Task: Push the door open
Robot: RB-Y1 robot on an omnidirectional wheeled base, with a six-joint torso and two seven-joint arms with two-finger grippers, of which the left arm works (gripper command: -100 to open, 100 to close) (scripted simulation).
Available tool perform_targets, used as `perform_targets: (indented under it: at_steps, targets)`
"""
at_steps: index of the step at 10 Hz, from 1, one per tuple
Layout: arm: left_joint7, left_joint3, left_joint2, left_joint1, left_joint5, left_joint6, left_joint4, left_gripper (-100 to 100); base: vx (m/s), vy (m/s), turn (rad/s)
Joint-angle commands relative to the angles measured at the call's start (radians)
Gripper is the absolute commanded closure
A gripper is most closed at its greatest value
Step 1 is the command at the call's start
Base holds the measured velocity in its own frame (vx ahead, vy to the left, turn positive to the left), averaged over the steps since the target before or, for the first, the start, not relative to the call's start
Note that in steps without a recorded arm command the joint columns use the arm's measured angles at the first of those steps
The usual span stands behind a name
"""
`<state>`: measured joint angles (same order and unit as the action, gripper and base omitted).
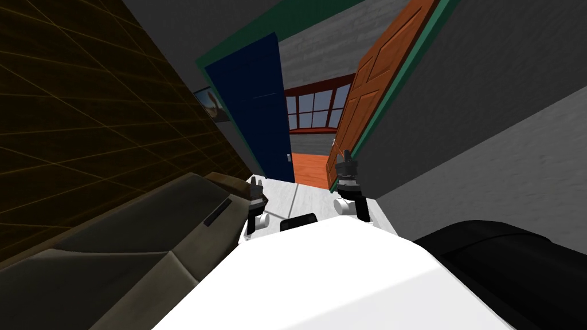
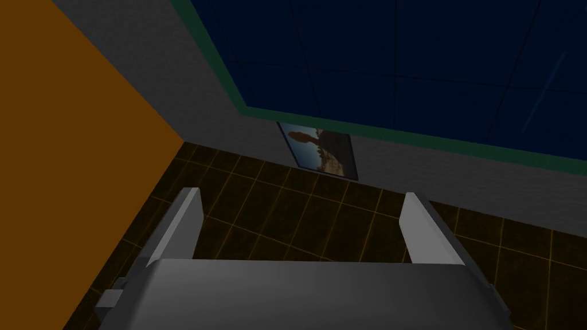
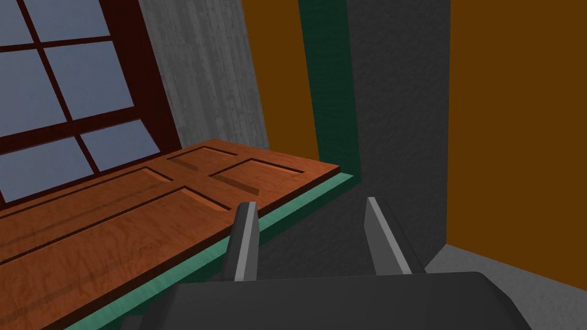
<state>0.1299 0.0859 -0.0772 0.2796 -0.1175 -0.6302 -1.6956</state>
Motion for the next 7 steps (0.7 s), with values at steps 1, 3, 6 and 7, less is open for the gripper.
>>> perform_targets:
  at_steps: [1, 3, 6, 7]
  targets:
    - [-0.004, 0.004, -0.005, -0.019, -0.005, -0.006, 0.043, -100, 0.100, 0.019, -0.095]
    - [-0.008, 0.010, -0.009, -0.042, -0.011, -0.015, 0.099, -100, 0.116, 0.016, -0.108]
    - [-0.014, 0.020, -0.014, -0.079, -0.020, -0.028, 0.185, -100, 0.101, 0.005, -0.101]
    - [-0.016, 0.023, -0.015, -0.091, -0.023, -0.033, 0.210, -100, 0.095, 0.031, -0.099]
